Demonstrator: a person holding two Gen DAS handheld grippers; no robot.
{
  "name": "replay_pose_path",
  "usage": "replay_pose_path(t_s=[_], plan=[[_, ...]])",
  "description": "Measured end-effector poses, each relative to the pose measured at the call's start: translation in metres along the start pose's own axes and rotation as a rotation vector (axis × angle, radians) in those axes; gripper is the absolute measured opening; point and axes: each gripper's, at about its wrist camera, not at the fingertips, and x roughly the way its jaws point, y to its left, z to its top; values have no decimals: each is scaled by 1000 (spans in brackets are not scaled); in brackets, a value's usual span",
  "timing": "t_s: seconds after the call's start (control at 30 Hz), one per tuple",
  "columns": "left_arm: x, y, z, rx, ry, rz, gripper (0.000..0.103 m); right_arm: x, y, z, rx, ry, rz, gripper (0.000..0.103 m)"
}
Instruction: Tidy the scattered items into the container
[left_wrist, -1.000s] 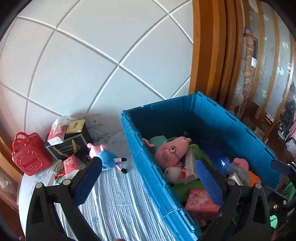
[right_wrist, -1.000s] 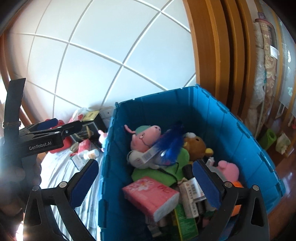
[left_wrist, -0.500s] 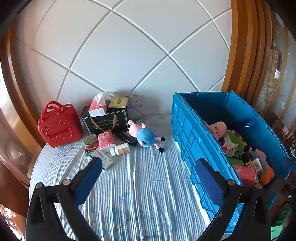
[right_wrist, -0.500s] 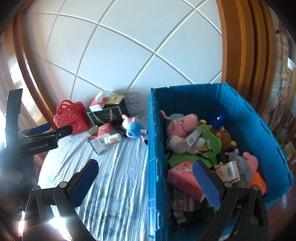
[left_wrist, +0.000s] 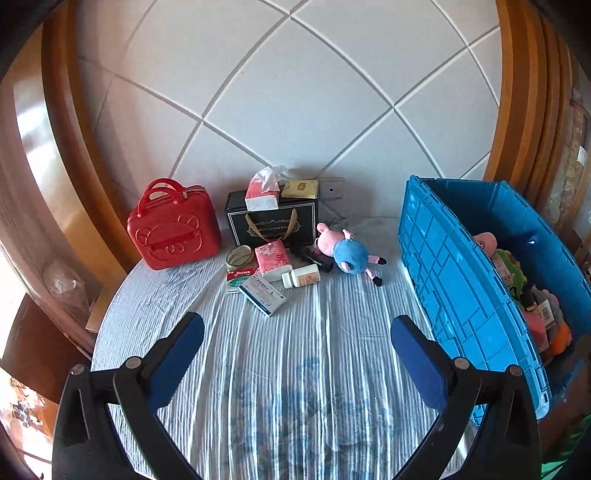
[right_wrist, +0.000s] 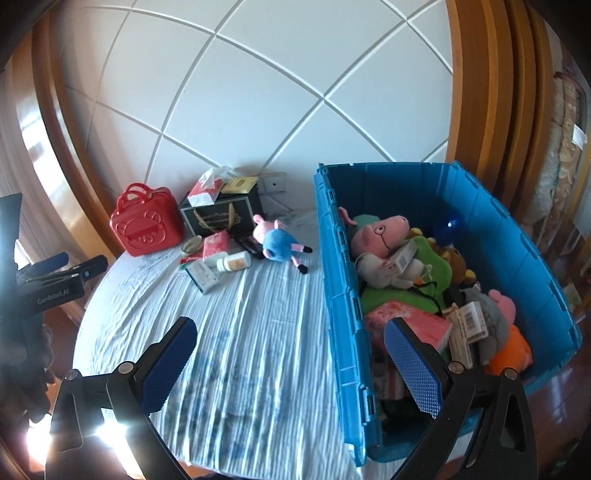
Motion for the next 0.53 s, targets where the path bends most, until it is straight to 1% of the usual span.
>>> replay_pose_path(t_s=[0.27,0.53], plan=[[-8,8,-5,5,-11,-4,103,-9,11,-5,-11,0,-42,103],[-11,12,-7,-13,-27,-4,103,-14,11,-7,-3,-6,-62,103]])
